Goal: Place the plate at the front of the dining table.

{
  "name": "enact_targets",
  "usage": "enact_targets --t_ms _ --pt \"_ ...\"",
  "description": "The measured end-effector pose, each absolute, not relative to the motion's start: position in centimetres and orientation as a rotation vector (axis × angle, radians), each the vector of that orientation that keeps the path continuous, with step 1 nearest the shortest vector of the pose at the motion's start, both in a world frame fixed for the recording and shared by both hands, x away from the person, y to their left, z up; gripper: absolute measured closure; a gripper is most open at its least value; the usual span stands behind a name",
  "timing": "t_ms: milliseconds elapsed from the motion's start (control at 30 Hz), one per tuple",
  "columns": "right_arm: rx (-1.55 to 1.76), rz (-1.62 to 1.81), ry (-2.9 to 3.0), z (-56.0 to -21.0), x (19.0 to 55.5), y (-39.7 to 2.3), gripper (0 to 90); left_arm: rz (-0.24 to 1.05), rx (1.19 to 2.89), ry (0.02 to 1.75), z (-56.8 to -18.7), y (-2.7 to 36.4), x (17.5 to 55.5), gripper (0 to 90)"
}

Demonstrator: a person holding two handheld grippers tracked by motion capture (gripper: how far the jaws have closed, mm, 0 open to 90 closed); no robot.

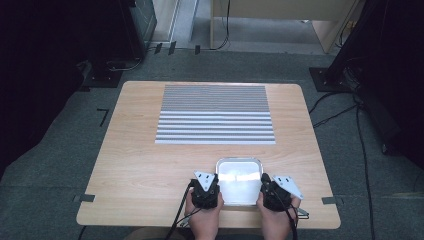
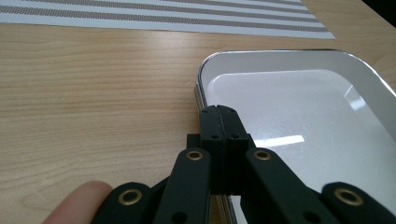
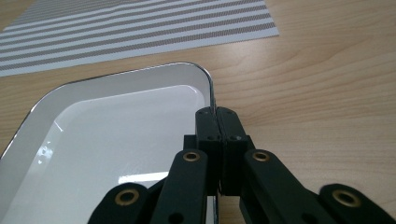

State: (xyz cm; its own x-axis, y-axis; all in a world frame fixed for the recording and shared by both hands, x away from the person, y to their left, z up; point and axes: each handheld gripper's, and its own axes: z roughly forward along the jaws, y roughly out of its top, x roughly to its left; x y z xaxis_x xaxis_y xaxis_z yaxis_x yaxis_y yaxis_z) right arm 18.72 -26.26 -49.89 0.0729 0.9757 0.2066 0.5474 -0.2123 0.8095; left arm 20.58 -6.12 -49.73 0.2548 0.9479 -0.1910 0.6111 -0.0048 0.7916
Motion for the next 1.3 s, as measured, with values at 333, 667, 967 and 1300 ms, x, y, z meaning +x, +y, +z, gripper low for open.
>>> enact_targets --t_ms 333,667,967,1300 --pt "1.819 1.018 1.517 -50.2 18.8 -26.2 90.0 0.514 1.753 1.479 -50.7 -7.0 20.6 82.5" --pt "1.826 1.012 1.517 -50.3 18.7 -26.2 90.0 0.527 1.744 1.483 -50.2 -7.0 21.0 86.1" --pt "1.819 1.036 1.494 -50.1 18.6 -26.4 90.0 0.509 1.739 1.461 -49.6 -6.6 21.3 89.8" --pt "1.83 1.016 1.504 -50.4 18.7 -26.2 90.0 0.44 1.749 1.521 -49.7 -6.6 21.7 86.6"
